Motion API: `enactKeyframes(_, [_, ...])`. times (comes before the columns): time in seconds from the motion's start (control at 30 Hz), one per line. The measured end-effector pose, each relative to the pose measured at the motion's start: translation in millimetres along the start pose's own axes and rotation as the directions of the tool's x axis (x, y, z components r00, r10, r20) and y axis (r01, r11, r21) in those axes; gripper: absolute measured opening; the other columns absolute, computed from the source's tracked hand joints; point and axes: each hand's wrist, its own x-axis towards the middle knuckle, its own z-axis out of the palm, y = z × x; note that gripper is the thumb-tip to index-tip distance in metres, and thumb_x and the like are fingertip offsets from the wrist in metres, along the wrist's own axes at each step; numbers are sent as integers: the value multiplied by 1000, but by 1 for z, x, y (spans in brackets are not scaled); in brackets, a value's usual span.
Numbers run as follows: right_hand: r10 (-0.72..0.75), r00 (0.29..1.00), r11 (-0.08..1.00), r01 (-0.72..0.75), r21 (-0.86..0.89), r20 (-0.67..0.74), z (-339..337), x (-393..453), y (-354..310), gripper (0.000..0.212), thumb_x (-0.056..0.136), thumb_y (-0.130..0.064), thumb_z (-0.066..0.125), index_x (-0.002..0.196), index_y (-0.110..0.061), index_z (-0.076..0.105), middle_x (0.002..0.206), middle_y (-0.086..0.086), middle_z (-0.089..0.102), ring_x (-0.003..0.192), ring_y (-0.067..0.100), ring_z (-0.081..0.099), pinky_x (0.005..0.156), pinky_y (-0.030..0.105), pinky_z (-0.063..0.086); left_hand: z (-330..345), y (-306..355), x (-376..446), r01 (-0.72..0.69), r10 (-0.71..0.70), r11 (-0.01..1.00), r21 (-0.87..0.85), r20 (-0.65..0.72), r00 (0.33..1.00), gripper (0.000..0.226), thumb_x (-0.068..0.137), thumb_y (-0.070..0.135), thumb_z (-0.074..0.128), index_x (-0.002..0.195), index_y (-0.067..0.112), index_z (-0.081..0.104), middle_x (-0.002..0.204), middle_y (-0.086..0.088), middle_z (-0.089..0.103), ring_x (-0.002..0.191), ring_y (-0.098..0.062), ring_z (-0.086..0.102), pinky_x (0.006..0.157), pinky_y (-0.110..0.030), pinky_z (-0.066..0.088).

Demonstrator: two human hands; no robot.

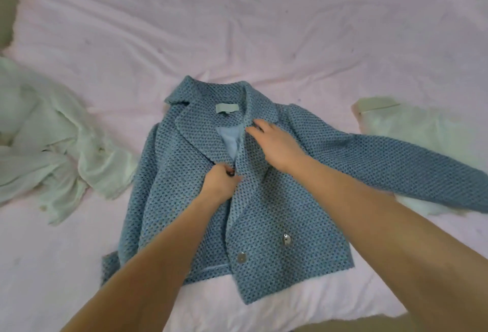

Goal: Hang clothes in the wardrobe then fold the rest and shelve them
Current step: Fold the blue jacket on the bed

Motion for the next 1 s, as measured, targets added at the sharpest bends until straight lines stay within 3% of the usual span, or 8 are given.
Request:
enactKeyframes(0.13, [-114, 992, 978, 123, -168, 63, -2, 45, 12, 63, 94, 4, 43, 149, -20, 24, 162, 3, -9, 130, 38, 37, 77, 41, 51, -14, 15, 20, 70, -85, 974, -215, -63, 994, 30, 97, -3, 44, 71, 7, 52, 72, -17, 54, 65, -29, 53, 62, -36, 55])
enactKeyframes(0.3, [-155, 981, 946, 183, -268, 120, -9, 92, 29, 36, 100, -9, 39, 136, -13, 38, 149, 14, 29, 91, 34, 56, 62, 38, 41, -25, 39, 36, -2, -1, 997, 75, 39, 999, 31, 96, 15, 53, 68, 16, 40, 70, -9, 47, 68, -26, 50, 66, -36, 49])
enactKeyframes(0.43, [-187, 978, 935, 206, -287, 94, -19, 116, 37, 37, 97, -14, 47, 134, -11, 45, 141, 14, 39, 115, 35, 47, 78, 41, 42, -17, 43, 41, -38, -3, 939, 343, 119, 993, 35, 96, 25, 58, 71, 17, 35, 64, -4, 36, 58, -18, 40, 62, -32, 36])
enactKeyframes(0.6, [-72, 997, 920, 54, -388, -34, -25, 145, 40, 31, 91, -4, 50, 122, -2, 53, 133, 18, 43, 121, 35, 40, 93, 40, 39, -40, 56, 72, -39, 89, 953, 302, -155, 984, 41, 97, 18, 54, 64, 15, 31, 58, -4, 34, 53, -23, 37, 56, -32, 38])
enactKeyframes(0.7, [-41, 997, 932, 13, -361, -70, -12, 146, 36, 35, 93, -7, 48, 127, -1, 48, 138, 20, 39, 126, 36, 37, 99, 42, 37, -45, 57, 77, -53, 143, 806, 590, -106, 984, 17, 99, 13, 47, 84, 11, 51, 92, -10, 54, 68, -25, 50, 60, -37, 41])
enactKeyframes(0.77, [-63, 991, 956, 27, -293, -117, -3, 136, 36, 39, 95, -9, 43, 134, -2, 41, 149, 23, 28, 136, 39, 28, 109, 46, 28, -50, 49, 76, -127, 201, 674, 728, -15, 979, 20, 97, 5, 46, 113, 11, 57, 120, -8, 46, 83, -26, 53, 62, -37, 43])
enactKeyframes(0.87, [-96, 984, 987, 74, -142, -152, 10, 109, 30, 49, 96, -6, 37, 144, -4, 31, 159, 20, 7, 146, 38, 5, 119, 49, 5, -63, 31, 73, -296, 232, 526, 797, 201, 952, 44, 93, 6, 49, 135, 19, 47, 133, -2, 39, 98, -25, 57, 66, -37, 49])
enactKeyframes(1.0, [-177, 980, 974, 187, 124, -90, 28, 61, 6, 52, 96, -26, 53, 143, -13, 37, 159, 13, 16, 146, 33, 14, 117, 46, 16, -77, 17, 60, -385, 221, 413, 825, 319, 921, 45, 91, 17, 55, 135, 20, 47, 133, -6, 38, 99, -28, 58, 71, -37, 47])
